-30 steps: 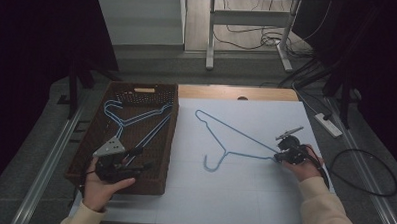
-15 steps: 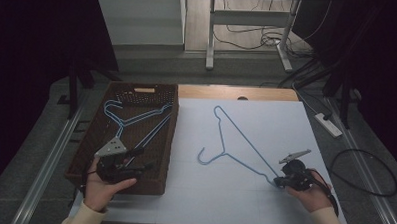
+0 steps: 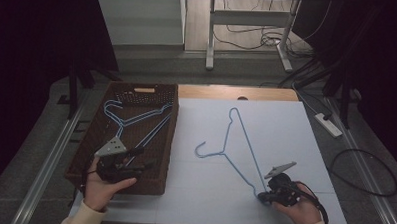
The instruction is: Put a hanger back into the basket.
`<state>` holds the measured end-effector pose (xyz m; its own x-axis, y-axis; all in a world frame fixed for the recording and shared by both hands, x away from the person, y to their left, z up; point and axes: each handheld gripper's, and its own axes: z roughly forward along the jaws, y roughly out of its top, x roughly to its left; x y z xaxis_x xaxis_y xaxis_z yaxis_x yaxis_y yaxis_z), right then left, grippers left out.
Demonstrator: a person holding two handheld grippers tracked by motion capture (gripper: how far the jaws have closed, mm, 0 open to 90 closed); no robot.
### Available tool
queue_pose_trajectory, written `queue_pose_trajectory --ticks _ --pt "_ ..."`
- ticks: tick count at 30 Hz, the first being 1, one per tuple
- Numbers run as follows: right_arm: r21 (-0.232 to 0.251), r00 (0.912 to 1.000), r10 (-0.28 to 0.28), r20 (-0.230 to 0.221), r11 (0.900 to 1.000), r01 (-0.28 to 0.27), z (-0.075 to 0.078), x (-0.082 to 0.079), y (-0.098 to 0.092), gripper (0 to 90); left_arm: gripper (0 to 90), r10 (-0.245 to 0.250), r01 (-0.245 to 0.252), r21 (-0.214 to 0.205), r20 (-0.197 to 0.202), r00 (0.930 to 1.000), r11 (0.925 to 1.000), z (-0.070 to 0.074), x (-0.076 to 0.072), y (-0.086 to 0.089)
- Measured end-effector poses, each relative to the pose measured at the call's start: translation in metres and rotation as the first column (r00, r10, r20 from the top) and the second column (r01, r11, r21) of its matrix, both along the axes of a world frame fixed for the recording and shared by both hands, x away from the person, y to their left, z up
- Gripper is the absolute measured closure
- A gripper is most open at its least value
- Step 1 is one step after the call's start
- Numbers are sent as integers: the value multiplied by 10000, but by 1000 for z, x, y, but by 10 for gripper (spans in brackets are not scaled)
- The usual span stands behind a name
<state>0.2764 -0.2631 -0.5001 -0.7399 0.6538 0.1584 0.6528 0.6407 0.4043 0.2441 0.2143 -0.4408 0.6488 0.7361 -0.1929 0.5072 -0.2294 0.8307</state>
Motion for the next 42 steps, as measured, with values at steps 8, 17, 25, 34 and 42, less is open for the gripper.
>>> queue_pose_trajectory --ticks 8,17,25,34,42 --pt "375 9983 560 -138 9978 -554 -3 -8 19 900 342 -30 30 -104 -16 10000 9999 1 0 1" --pt "511 9941 1083 99 9928 -1086 -6 -9 42 900 342 7 -7 -126 -4 10000 9999 1 0 2" --pt "788 9886 1498 133 9855 -1504 -8 -8 60 900 342 12 -12 -104 -31 10000 9999 1 1 3" --pt "1212 9817 1896 159 9742 -1901 -12 -6 83 900 342 43 -43 -120 -6 10000 9999 2 0 3" --pt "1446 9752 2182 378 9644 -2214 -16 -3 105 900 342 46 -46 -107 -1 10000 9999 2 0 4"
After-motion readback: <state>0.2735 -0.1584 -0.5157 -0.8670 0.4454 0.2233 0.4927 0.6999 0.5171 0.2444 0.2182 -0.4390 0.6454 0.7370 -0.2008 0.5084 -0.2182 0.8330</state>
